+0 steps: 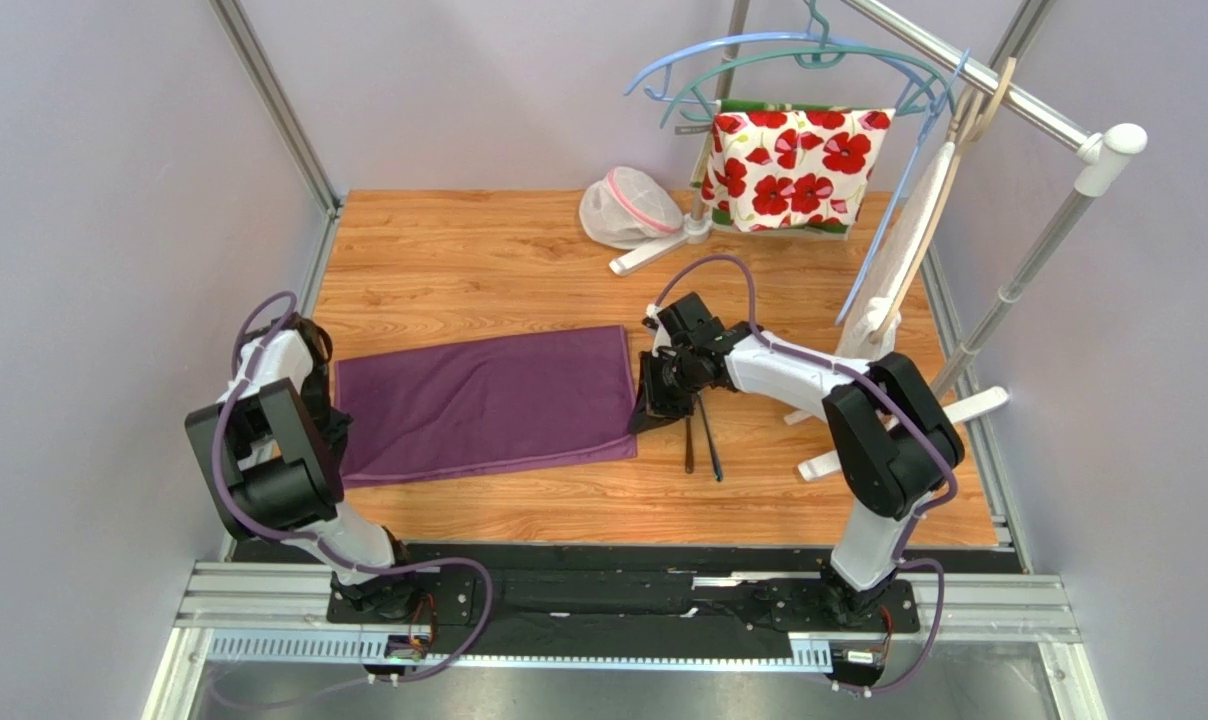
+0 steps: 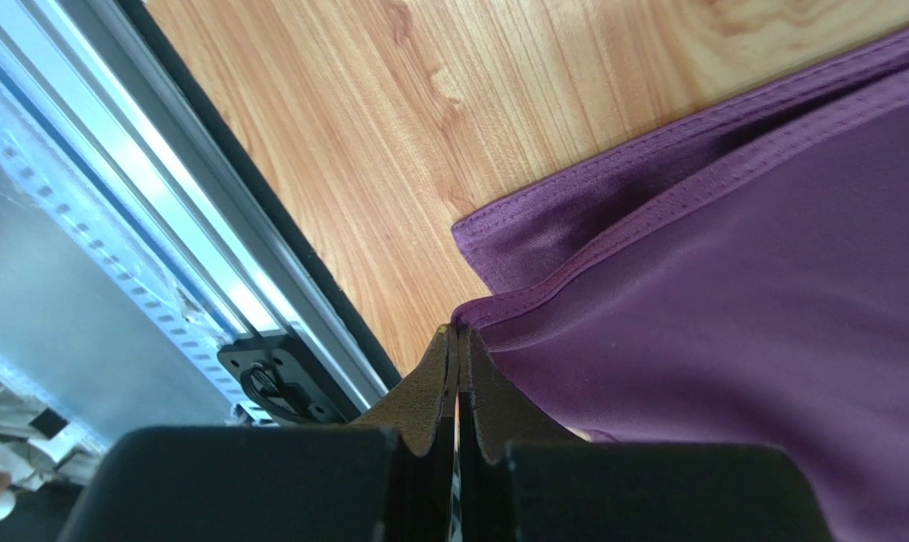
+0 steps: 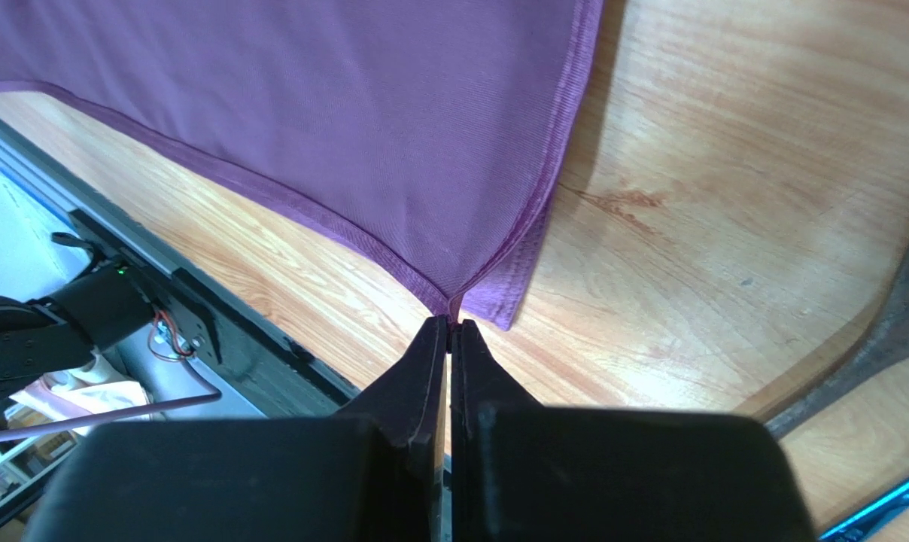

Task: Fold the napkin into a case and place the utensils inside
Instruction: Fold and flatten the napkin at the center of the board.

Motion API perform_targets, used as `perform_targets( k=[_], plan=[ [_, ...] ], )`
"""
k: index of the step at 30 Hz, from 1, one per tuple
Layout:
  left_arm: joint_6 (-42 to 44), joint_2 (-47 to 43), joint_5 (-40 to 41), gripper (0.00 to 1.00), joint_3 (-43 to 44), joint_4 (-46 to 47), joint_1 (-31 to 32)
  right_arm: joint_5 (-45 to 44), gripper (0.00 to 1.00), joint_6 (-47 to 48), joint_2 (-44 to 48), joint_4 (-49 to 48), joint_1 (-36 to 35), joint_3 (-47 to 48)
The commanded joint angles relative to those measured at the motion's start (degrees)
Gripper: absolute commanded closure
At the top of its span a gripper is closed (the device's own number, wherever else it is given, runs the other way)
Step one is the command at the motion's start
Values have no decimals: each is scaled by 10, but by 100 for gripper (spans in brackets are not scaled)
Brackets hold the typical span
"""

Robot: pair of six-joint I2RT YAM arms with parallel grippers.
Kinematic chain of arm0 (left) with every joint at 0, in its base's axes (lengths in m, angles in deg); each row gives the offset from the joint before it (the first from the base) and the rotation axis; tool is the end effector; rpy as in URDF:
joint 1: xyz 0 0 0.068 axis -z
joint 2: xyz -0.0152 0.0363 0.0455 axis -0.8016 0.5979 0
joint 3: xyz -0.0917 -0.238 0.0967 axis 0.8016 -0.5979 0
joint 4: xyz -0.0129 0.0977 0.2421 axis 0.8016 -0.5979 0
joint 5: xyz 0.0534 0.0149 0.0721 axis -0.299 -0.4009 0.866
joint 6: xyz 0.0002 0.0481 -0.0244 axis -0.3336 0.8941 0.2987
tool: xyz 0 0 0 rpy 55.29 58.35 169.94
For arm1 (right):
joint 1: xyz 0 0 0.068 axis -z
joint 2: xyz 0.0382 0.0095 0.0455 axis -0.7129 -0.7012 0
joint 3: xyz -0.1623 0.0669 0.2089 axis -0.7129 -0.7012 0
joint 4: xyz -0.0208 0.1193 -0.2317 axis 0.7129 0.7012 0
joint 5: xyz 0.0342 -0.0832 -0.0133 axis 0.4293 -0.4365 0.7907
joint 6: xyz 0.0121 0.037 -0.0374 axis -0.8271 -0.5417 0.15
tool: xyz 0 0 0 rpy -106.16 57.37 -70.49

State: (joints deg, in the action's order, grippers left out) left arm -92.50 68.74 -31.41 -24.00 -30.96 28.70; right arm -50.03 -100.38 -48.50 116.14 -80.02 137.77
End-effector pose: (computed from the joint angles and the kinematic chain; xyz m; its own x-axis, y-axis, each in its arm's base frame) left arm 0.2242 0.1172 0.1885 -0.4495 -0.8719 -0.1945 -0.8683 0.3753 0.3242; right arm 0.2756 0.2086 0.1744 -0.9828 -0.0990 -0.1562 -0.1707 0.8106 0.5602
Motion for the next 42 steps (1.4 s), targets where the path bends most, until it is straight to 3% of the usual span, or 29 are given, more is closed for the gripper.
perform_targets(
  k=[1,5,13,19,29,42],
  plan=[
    [-17,25,-11,100,-6,17,-12,16,100,-9,-18,-23,-5,-13],
    [-22,64,-13,100,9,21,-12,20,100,-11,-39,-35,-5,-19],
    [-19,63,-8,100,12,44,-13,-4,100,-17,-53,-41,-6,-30],
    [5,85,-55,100,31,74,-9,-42,100,-10,-49,-37,10,-30],
    [-4,123,-122,100,104,98,73,-105,100,25,-34,3,63,54],
    [82,13,-86,100,157,92,74,-87,100,47,38,62,63,128]
  ],
)
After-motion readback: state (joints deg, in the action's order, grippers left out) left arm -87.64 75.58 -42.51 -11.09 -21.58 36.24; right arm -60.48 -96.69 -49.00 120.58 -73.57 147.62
